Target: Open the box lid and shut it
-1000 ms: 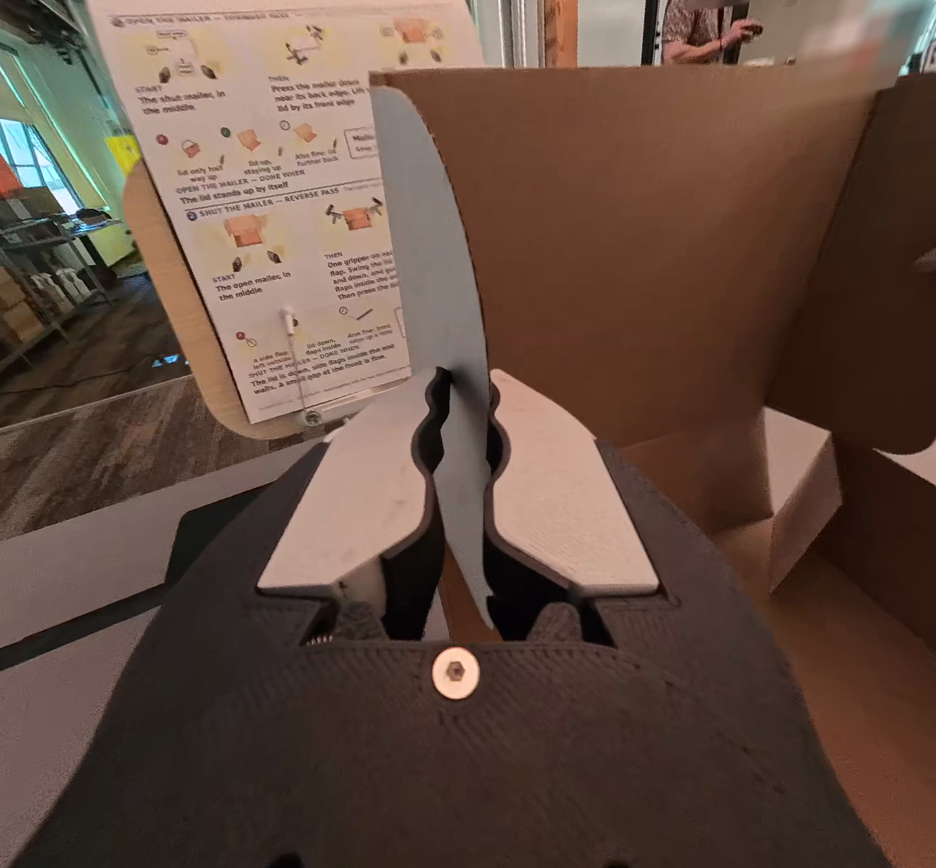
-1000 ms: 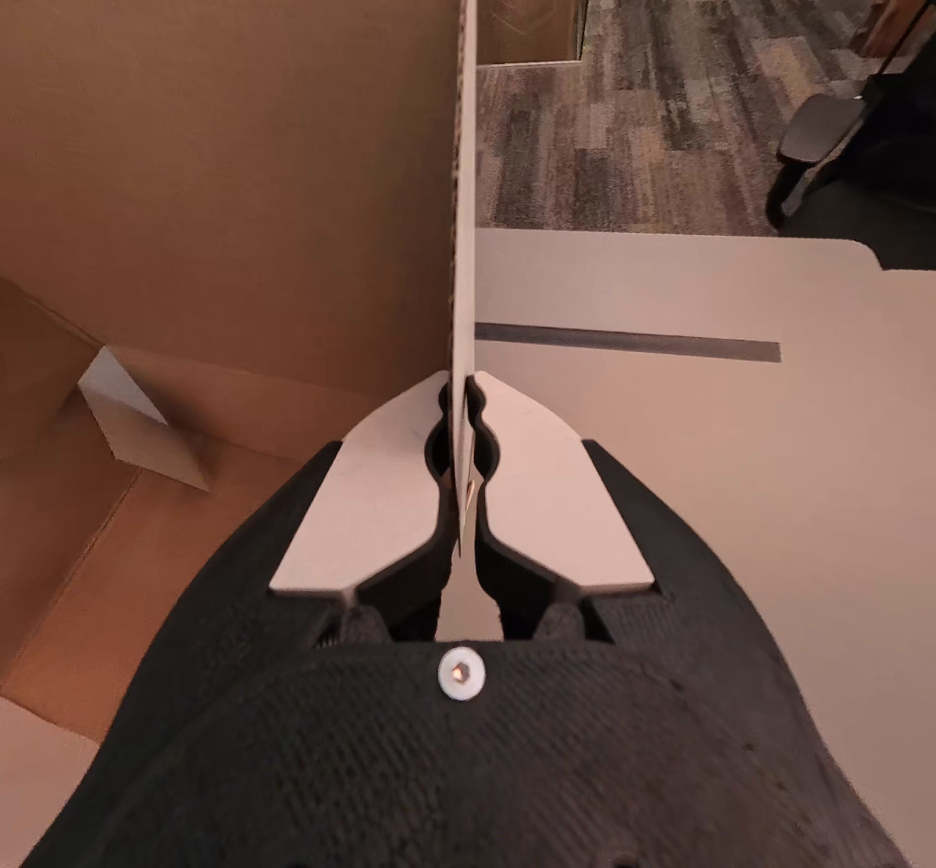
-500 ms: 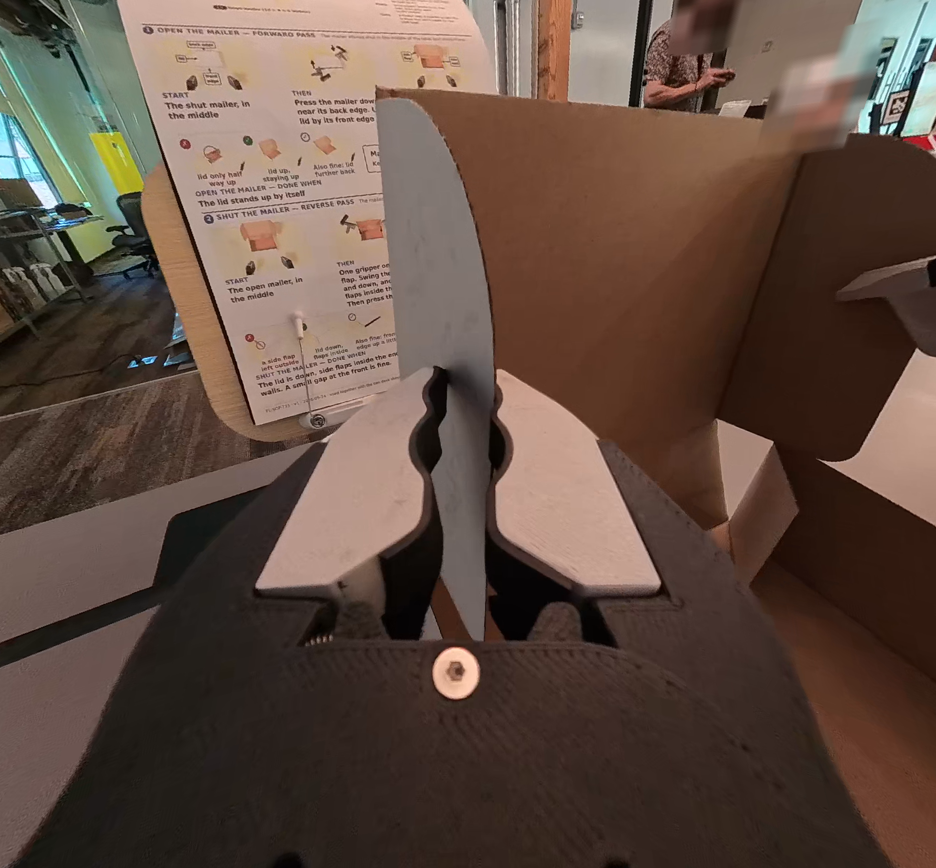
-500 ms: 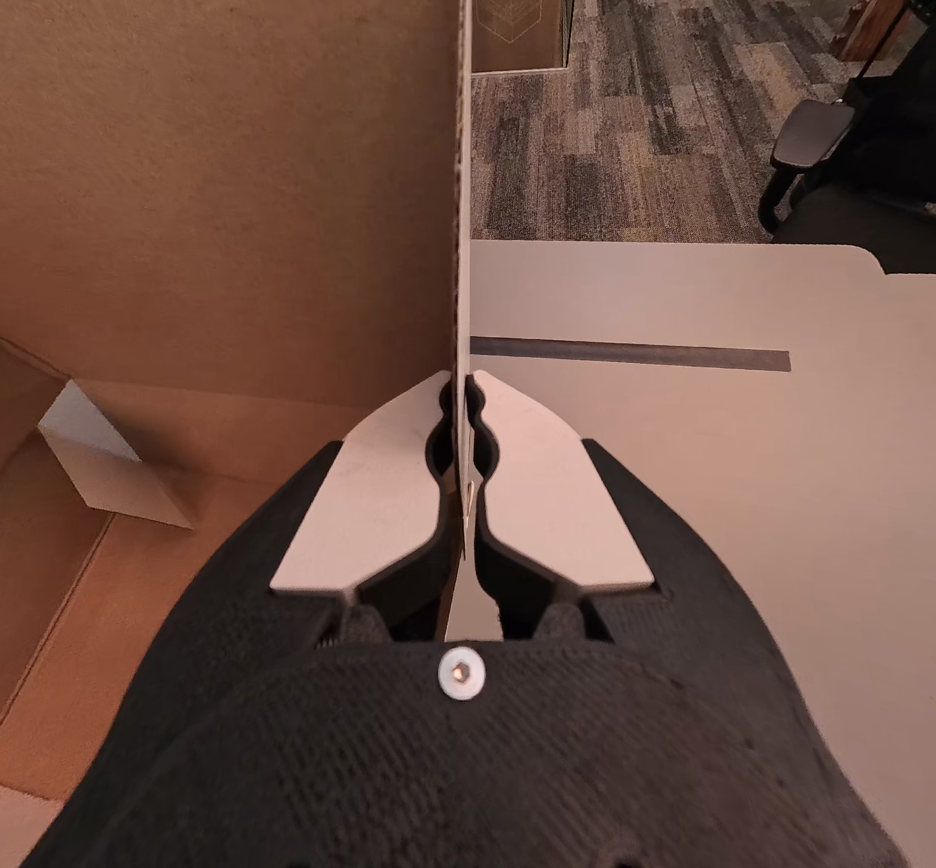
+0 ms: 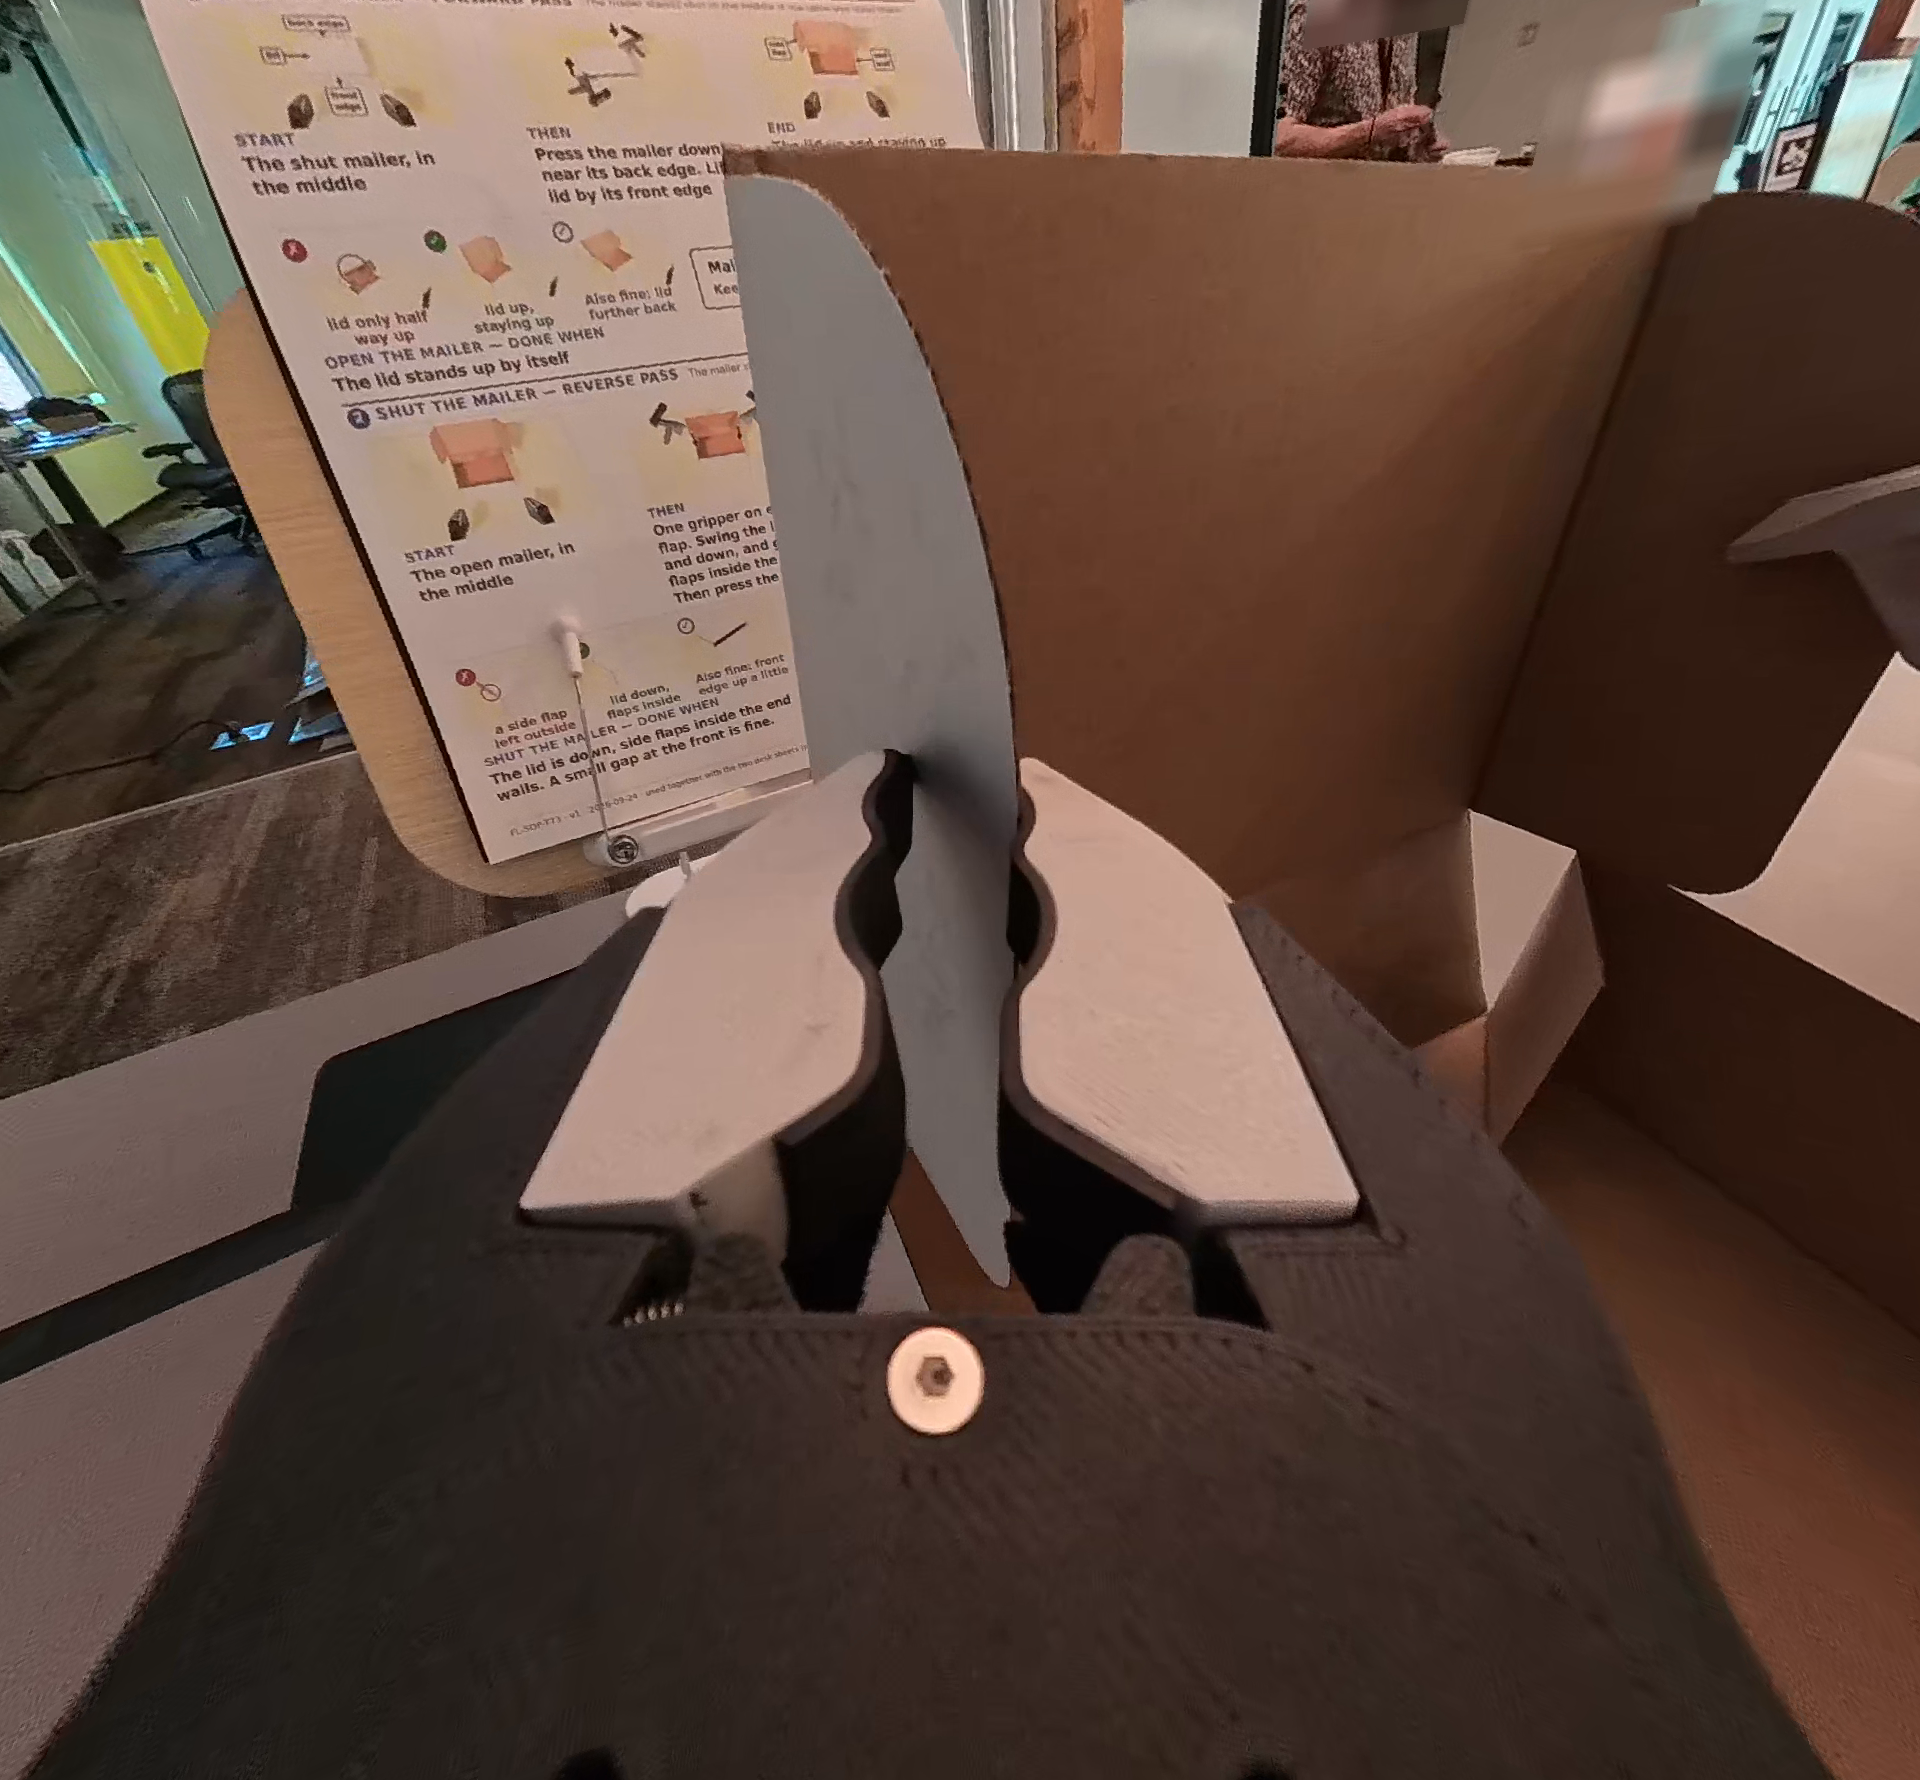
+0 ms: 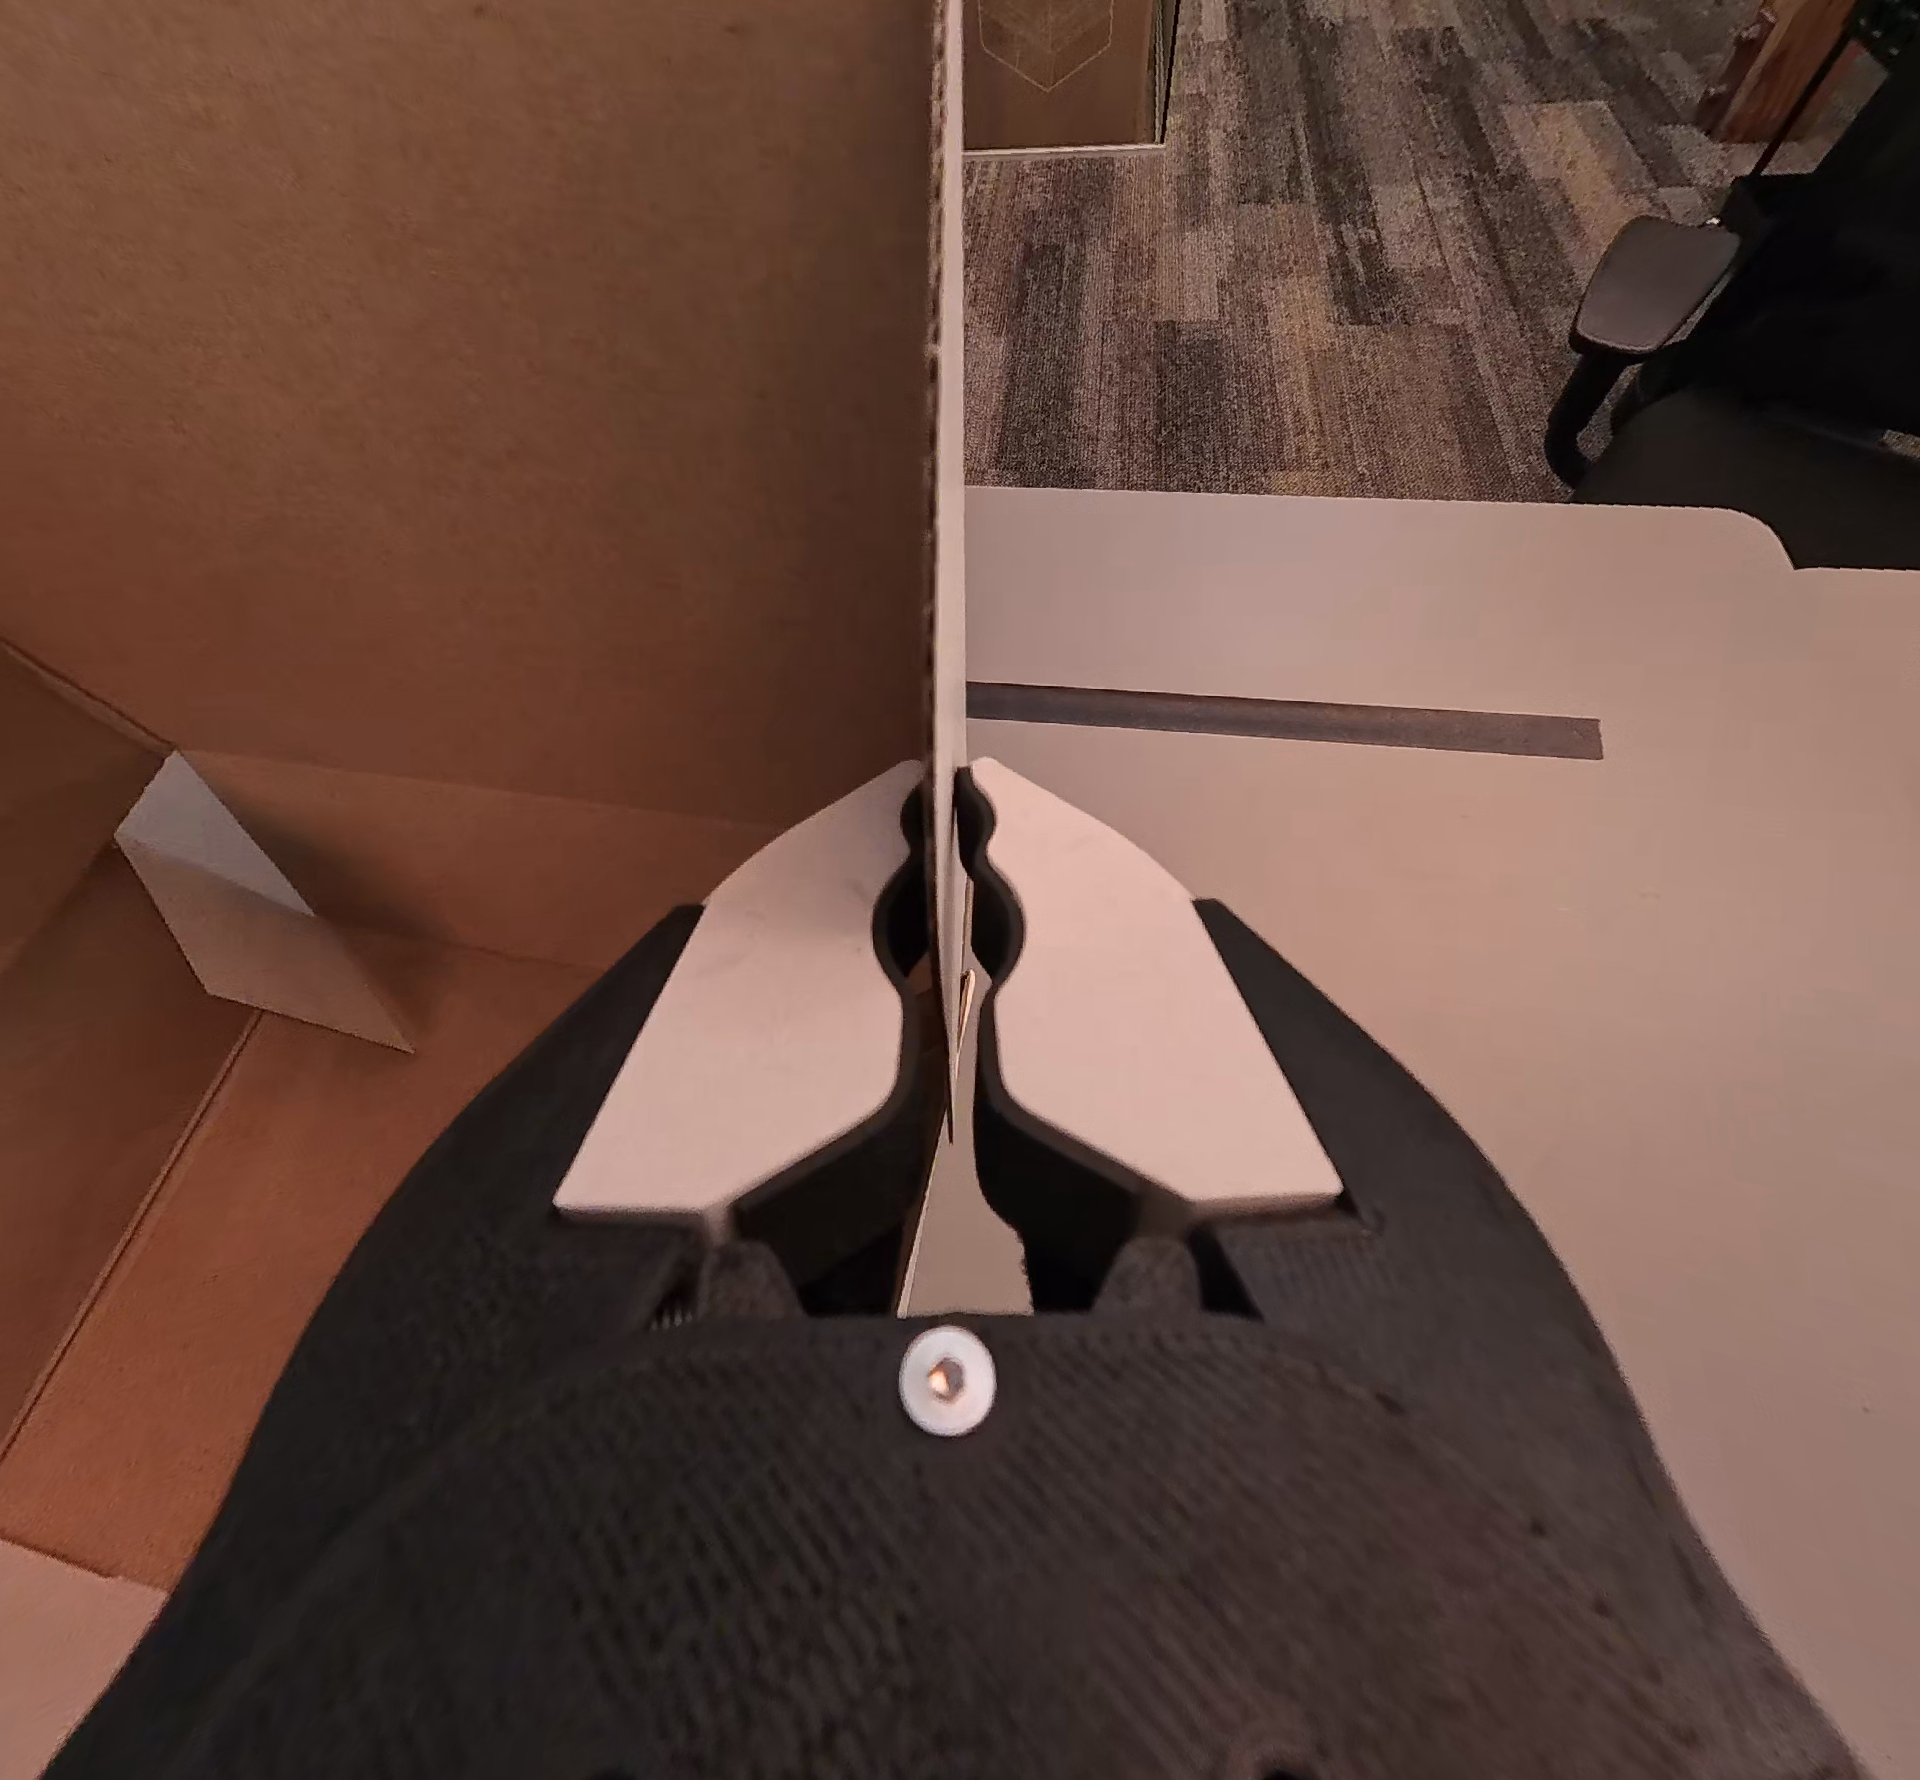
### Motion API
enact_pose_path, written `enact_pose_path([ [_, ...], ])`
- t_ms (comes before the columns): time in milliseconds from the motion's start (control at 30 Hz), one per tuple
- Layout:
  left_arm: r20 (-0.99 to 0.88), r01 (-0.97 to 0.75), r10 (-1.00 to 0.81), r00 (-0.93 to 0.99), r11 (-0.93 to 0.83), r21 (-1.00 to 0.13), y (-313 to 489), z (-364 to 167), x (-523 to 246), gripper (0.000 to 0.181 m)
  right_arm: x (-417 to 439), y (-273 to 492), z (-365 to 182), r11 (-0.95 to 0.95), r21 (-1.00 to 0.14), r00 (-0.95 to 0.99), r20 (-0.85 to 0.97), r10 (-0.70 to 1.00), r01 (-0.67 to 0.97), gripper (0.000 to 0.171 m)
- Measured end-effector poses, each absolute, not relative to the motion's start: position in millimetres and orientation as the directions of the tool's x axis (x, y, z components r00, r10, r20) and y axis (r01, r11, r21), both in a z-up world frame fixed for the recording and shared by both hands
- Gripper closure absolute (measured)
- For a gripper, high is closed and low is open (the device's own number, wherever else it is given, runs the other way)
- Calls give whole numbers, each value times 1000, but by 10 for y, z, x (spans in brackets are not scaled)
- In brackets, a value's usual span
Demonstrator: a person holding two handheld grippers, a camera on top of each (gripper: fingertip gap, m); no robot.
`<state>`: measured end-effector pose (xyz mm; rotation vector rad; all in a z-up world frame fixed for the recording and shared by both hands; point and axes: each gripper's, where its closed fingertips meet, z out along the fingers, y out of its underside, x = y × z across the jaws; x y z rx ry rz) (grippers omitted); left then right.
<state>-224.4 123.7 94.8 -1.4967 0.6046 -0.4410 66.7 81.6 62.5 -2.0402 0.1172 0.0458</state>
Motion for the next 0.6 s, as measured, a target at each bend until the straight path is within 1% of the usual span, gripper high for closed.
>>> enact_pose_path([
  [333,-130,-134,-628,767,41,-990,1198,939,-2201,163,668,824,621,-459,-882,994,-86,-69,-108,168],
  [600,-113,-134,-631,767,14,-991,1249,892,-2253,163,610,839,629,-452,-887,996,-78,-51,-92,168],
])
